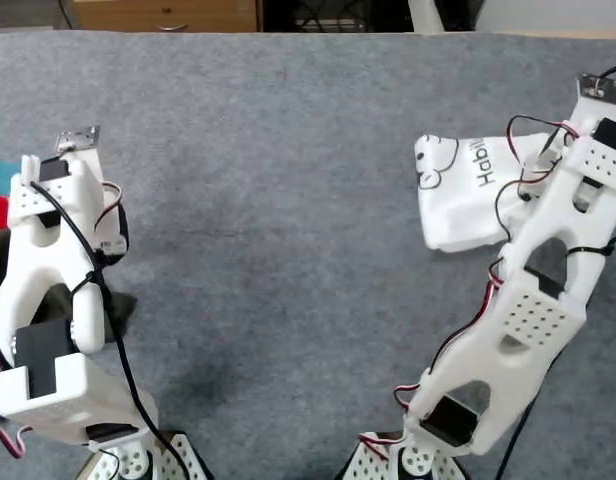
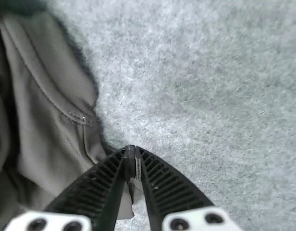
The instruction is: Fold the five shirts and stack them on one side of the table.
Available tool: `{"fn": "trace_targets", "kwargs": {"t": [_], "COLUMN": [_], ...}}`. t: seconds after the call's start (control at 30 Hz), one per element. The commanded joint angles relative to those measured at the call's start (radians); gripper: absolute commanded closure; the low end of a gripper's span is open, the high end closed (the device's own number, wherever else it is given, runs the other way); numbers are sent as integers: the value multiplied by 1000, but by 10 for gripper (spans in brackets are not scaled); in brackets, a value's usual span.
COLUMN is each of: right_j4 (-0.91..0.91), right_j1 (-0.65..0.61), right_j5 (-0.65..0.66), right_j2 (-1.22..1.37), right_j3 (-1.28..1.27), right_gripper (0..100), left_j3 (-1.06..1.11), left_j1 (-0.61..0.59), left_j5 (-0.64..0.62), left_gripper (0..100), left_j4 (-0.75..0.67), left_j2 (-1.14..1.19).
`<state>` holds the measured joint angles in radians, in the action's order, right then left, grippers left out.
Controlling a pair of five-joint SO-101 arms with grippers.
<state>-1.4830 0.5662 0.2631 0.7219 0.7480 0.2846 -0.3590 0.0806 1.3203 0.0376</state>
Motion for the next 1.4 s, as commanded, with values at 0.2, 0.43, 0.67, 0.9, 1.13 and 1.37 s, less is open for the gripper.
{"fn": "trace_targets", "kwargs": {"t": [0.2, 0.43, 0.67, 0.9, 1.13, 1.37], "right_j4": [-110, -265, -282, -284, -284, -284], "right_j1": [29, -44, -112, -157, -224, -296], "right_j5": [46, 23, -18, -98, -103, -153], "right_j2": [-1, -44, -111, -183, -292, -418], "right_j3": [107, 254, 291, 269, 119, -35], "right_gripper": [838, 639, 678, 688, 688, 688], "left_j3": [-243, -507, -664, -464, -447, -504], "left_j1": [-157, -437, -659, -700, -682, -605], "left_j5": [12, 141, 209, 270, 252, 250], "left_gripper": [966, 943, 824, 820, 971, 972], "left_j4": [169, 339, 400, 233, 147, 235], "left_j2": [-54, -51, -52, 11, 29, -9]}}
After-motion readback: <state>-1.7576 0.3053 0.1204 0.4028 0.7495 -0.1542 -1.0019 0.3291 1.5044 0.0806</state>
